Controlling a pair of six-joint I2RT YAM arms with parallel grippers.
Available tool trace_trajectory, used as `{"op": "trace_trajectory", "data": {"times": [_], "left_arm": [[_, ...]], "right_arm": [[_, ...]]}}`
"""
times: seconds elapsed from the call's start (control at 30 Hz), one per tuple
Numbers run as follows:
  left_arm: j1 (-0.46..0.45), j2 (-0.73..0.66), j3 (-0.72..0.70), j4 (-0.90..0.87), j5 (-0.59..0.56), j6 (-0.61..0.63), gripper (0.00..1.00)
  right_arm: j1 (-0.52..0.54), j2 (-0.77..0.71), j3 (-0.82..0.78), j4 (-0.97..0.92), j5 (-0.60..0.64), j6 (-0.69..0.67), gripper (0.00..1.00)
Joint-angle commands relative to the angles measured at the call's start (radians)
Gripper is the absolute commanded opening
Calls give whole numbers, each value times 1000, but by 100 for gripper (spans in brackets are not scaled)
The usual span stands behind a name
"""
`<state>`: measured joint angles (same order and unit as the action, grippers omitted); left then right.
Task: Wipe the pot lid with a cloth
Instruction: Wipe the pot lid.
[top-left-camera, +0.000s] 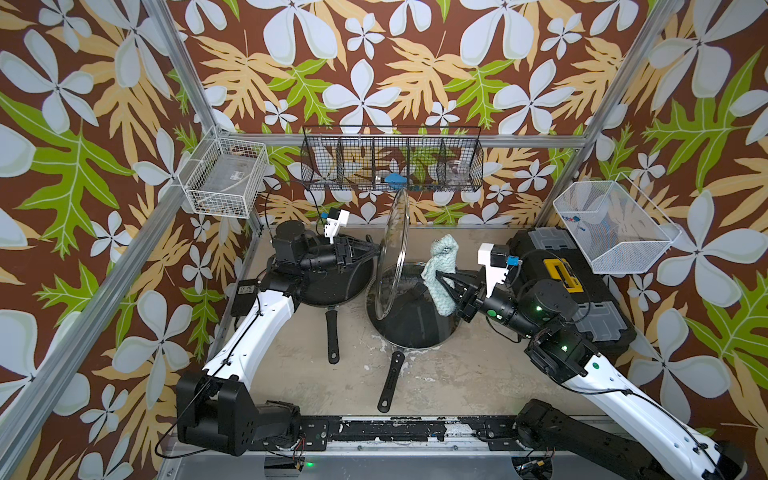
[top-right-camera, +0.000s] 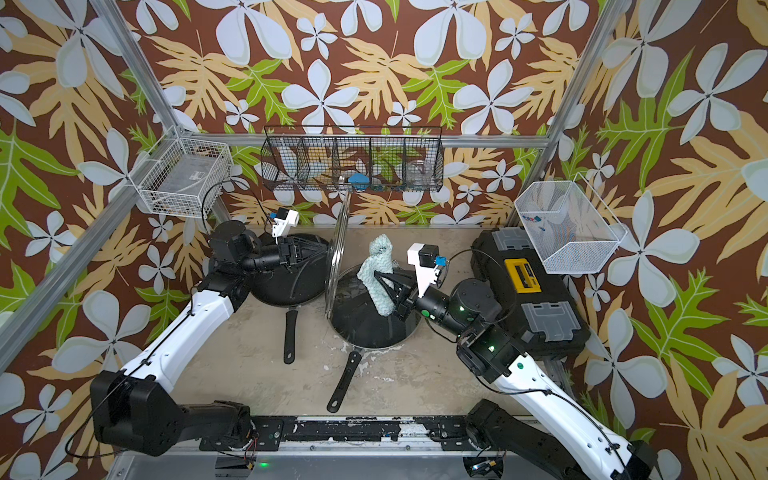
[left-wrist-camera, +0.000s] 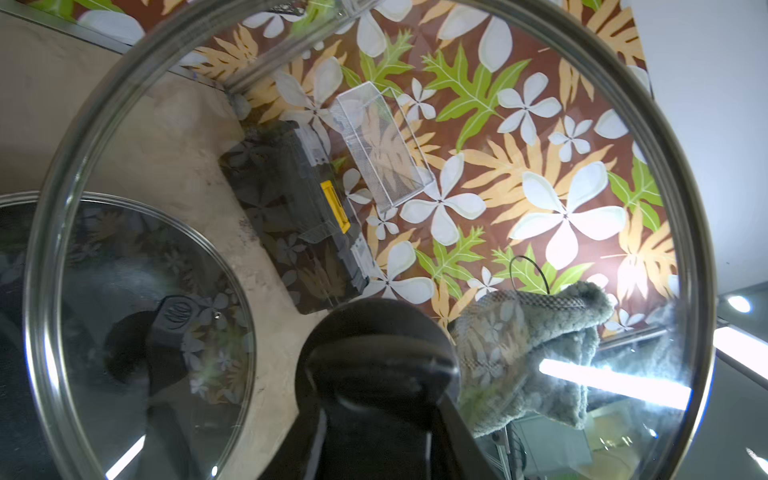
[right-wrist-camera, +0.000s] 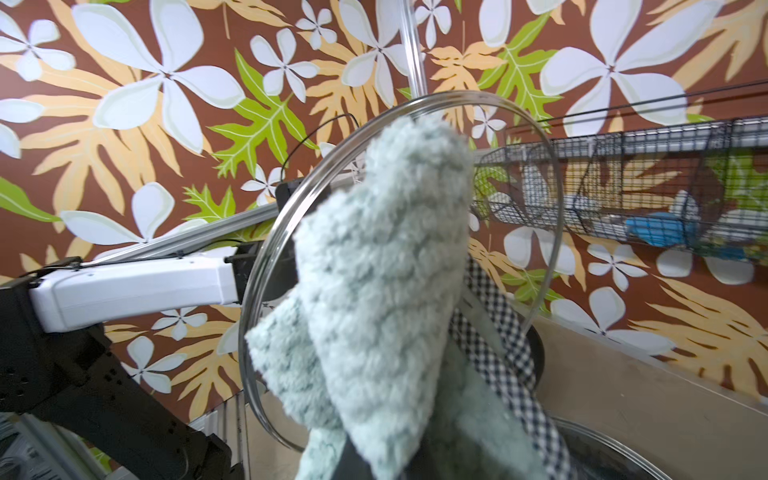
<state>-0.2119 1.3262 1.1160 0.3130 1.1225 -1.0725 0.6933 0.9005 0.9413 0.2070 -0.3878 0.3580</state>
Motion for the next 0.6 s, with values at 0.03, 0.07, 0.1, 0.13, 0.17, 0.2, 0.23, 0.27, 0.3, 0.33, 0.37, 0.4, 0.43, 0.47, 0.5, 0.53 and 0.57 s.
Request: {"op": "trace_trajectory", "data": {"times": [0.03,0.07,0.1,0.13,0.17,0.2,0.23,0.27,0.3,0.33,0.37,0.4,0.43,0.47,0.5,0.53,0.57], "left_arm": [[-36,-1,-16,361,54,-207,0],[-41,2,-19,381,55,-228,0],[-43,6,-22,394,56,-240,0],[-46,10,-24,402,58,-247,0],[-52,13,-26,410,58,-254,0],[-56,17,-28,417,58,-260,0],[-64,21,-27,420,61,-264,0],[-68,24,-26,424,68,-266,0],[-72,25,-26,426,70,-270,0],[-73,26,-28,427,72,-273,0],[-75,26,-29,427,73,-274,0],[-78,26,-31,427,77,-275,0],[-82,26,-33,425,79,-276,0],[-87,27,-36,425,78,-275,0],[-91,28,-37,425,79,-275,0],[-96,28,-39,425,81,-276,0],[-101,30,-39,426,85,-275,0]], "right_arm": [[19,36,39,112,-107,26,0],[30,42,50,114,-105,16,0],[39,49,60,113,-100,7,0],[48,57,70,115,-96,2,0],[51,68,83,117,-95,-2,0],[54,76,93,120,-95,-5,0],[55,85,105,121,-94,-7,0],[55,93,115,123,-84,-9,0],[55,98,121,122,-65,-8,0],[55,103,128,121,-36,-11,0],[55,110,137,112,-10,-20,0],[55,115,150,100,6,-31,0],[55,124,167,89,10,-43,0],[55,133,182,85,10,-51,0],[55,140,192,85,10,-53,0],[55,148,204,85,15,-56,0],[55,159,216,79,25,-60,0]]}}
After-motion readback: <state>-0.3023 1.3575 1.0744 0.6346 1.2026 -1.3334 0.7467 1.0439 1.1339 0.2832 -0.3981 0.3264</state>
